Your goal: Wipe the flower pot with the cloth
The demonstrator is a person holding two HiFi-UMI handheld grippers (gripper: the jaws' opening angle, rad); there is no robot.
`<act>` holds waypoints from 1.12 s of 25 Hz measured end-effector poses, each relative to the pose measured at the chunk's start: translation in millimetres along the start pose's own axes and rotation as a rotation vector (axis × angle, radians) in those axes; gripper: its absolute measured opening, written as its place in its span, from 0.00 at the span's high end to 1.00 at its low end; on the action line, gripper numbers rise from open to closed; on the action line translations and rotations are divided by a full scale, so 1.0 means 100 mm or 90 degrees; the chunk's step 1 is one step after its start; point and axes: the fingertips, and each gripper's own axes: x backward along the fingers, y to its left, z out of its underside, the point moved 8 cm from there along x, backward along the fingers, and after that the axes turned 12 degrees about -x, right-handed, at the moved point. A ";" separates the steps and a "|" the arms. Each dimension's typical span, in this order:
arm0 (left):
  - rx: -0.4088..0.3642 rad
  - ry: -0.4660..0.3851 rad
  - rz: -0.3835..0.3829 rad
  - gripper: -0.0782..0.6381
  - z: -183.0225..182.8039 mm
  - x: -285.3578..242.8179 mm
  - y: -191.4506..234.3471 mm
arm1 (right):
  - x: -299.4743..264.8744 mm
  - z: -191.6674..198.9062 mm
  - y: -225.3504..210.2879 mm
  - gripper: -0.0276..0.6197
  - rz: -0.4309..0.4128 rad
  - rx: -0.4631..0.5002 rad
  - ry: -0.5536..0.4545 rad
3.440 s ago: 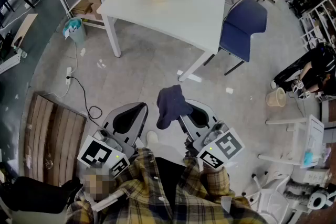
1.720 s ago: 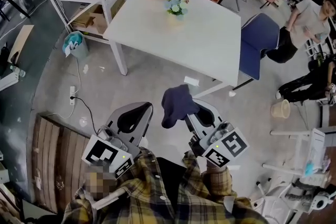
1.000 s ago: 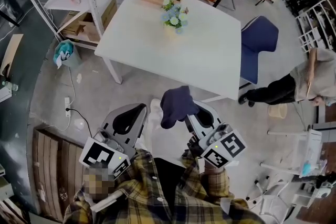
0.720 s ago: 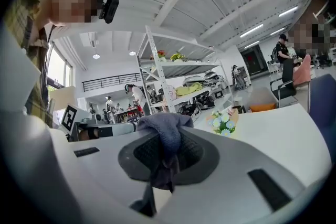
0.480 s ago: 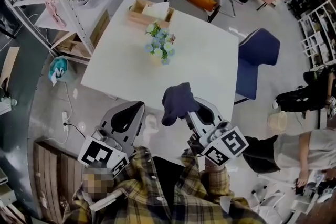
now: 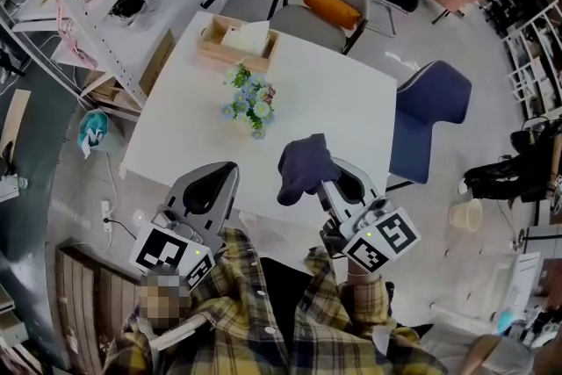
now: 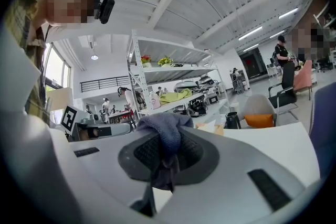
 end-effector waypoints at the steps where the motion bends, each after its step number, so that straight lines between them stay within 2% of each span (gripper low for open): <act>1: 0.001 0.005 -0.003 0.88 0.01 -0.05 0.06 | -0.05 -0.03 -0.04 0.92 0.003 -0.003 0.002; 8: 0.008 0.039 -0.010 0.88 0.10 -0.25 0.32 | -0.31 -0.05 -0.24 0.92 0.018 -0.024 0.018; 21: 0.003 0.062 0.040 0.88 0.15 -0.38 0.95 | -0.76 -0.05 -0.31 0.92 0.094 -0.060 -0.007; 28: 0.009 0.081 0.059 0.88 0.24 -0.45 1.11 | -0.80 -0.06 -0.40 0.92 0.135 -0.064 -0.012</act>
